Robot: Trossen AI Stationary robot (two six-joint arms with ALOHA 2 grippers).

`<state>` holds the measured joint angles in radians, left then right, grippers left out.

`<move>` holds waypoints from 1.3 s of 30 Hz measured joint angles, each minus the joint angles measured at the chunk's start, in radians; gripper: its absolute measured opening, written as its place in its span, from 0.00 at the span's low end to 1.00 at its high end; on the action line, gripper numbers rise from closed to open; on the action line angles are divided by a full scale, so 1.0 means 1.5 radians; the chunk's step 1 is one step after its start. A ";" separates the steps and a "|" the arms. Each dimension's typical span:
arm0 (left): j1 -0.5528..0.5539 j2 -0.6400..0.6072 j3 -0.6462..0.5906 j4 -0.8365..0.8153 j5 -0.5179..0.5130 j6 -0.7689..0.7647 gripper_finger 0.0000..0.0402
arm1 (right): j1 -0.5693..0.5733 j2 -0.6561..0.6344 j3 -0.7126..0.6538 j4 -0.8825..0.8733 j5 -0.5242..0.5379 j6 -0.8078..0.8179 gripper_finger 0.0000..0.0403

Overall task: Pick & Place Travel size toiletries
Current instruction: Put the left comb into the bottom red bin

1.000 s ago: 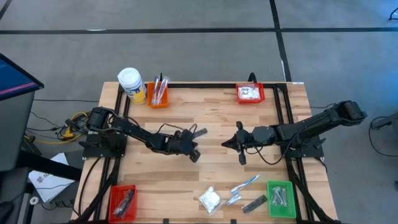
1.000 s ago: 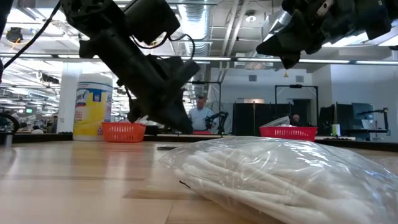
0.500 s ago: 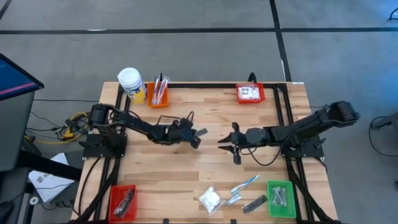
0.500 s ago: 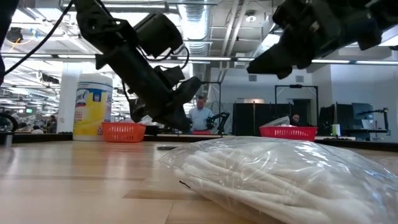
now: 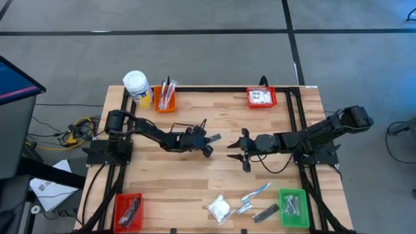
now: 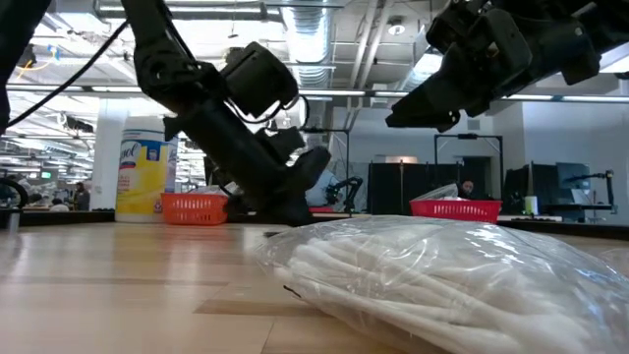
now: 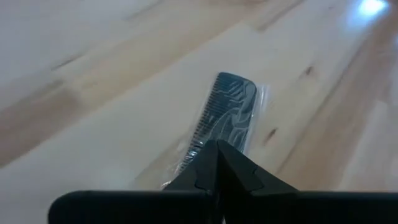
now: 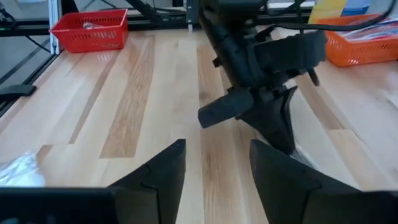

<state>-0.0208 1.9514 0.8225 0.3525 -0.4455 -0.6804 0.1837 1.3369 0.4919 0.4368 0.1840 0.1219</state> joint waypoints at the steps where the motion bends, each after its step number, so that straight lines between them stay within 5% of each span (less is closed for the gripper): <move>1: 0.000 0.008 0.000 0.011 0.014 0.000 0.00 | 0.000 0.000 0.000 -0.001 0.000 0.000 0.44; 11: -0.031 0.012 -0.001 0.022 0.074 0.047 0.00 | 0.000 0.000 0.000 -0.012 -0.002 0.001 0.48; 25: -0.093 -0.028 -0.005 0.049 0.006 0.095 0.00 | 0.000 0.005 0.000 -0.012 -0.002 0.007 0.45; 39: -0.119 -0.037 -0.096 0.090 -0.046 -0.009 0.00 | -0.021 0.094 0.001 0.053 -0.004 0.032 0.42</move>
<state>-0.1998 1.8964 0.6788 0.4881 -0.5146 -0.6938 0.1523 1.4782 0.4933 0.5162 0.1777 0.1705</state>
